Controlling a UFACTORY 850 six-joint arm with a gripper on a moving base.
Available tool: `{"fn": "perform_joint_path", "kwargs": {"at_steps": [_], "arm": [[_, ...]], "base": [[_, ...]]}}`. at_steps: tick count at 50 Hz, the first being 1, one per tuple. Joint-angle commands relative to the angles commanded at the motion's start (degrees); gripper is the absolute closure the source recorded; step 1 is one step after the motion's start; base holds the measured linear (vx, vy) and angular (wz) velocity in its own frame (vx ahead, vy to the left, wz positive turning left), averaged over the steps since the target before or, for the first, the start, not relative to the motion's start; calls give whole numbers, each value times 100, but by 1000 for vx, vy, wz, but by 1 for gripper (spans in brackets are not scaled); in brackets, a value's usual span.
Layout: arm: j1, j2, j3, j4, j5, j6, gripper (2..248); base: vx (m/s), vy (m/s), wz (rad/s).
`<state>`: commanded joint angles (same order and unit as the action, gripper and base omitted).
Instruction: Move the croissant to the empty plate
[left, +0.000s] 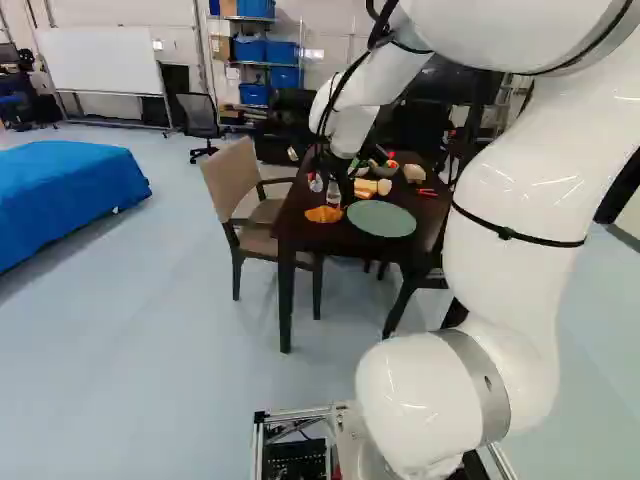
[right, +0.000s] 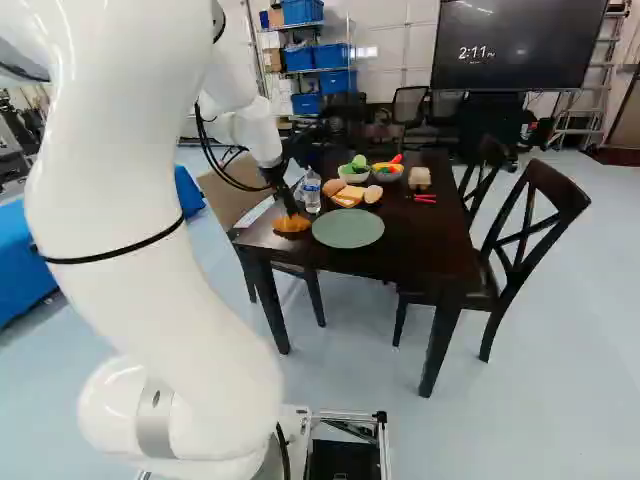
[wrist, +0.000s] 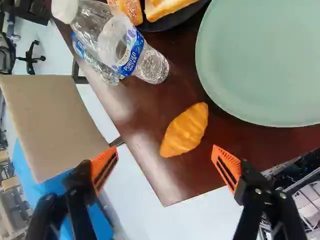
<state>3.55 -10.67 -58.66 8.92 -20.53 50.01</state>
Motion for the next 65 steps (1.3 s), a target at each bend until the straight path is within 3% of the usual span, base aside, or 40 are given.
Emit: {"fn": "perform_joint_path", "kwargs": {"at_steps": [65], "arm": [[-193, -234, -272, 0, -965, 0, 3]], "base": [[0, 0, 0]]}}
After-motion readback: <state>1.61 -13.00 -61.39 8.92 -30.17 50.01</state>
